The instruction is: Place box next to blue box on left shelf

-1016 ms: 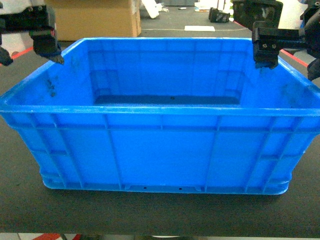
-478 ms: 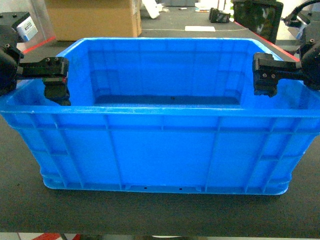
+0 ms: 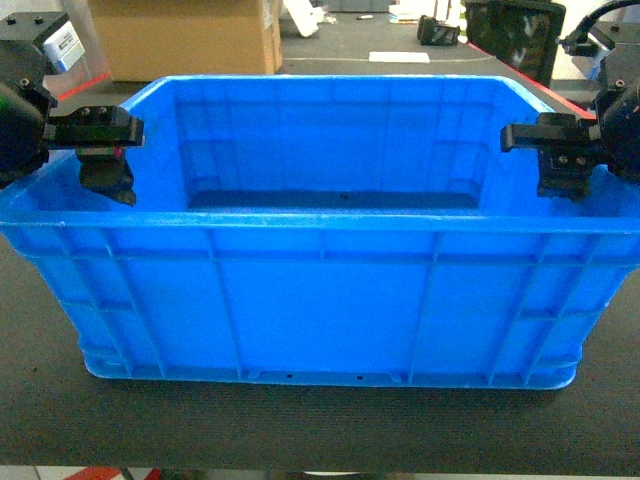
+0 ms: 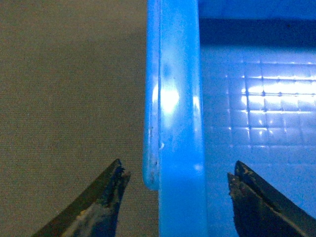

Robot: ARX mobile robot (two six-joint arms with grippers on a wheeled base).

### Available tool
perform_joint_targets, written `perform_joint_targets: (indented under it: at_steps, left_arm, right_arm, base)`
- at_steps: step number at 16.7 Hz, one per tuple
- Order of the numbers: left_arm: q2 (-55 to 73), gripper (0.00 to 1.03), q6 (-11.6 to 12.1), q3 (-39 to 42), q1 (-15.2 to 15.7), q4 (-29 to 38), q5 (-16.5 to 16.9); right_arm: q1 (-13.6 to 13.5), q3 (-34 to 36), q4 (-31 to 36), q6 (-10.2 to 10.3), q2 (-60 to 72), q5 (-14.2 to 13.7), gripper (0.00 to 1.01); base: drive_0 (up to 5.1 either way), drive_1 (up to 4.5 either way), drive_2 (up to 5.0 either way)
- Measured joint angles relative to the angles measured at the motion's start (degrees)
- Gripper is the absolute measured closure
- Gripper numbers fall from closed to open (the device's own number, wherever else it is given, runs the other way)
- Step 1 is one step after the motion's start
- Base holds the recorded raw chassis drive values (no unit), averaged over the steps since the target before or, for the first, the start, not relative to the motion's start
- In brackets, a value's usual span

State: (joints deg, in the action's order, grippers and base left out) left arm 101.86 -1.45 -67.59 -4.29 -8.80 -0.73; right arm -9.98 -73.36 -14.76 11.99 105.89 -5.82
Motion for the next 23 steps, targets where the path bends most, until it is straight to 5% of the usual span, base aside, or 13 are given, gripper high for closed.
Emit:
perform_joint_targets:
  at_steps: [2,5,9,16,23]
  left_arm:
    - [0.0,0.60,0.0,0.0,0.1,-0.4,-0.3]
    - [-0.5,0.85,-0.3,0.0,0.5,0.4,-1.2]
    - [-6.0,0.88,-1.7,0.8,0.5,0.7,-1.4]
    - [-14.7,0.88,-3.7,4.0,-1.0,5.8,-3.0]
    - [-14.7,0.89,-4.1,4.2,-1.0,5.8,-3.5]
  right_arm:
    - [0.2,0.3,0.0,-0.1,-0.3,-0.2,0.78]
    - [-0.2,1.0,0.2,-0.2,-1.6,0.0,0.79]
    - [-1.6,2.0,2.6,-0.5,-6.8,-0.4,0.79]
    - [-1.8,2.9,7.4,-4.0,-14.7,-1.7,0.79]
    - [-2.4,3.1,7.5,-4.1,-14.7,-1.7,0.79]
  base:
    - [0.0,0.00,0.0]
    - [0.0,0.00,0.0]
    - [0.0,0.00,0.0]
    - [0.0,0.00,0.0]
    - [-0.4,-0.37,-0.4]
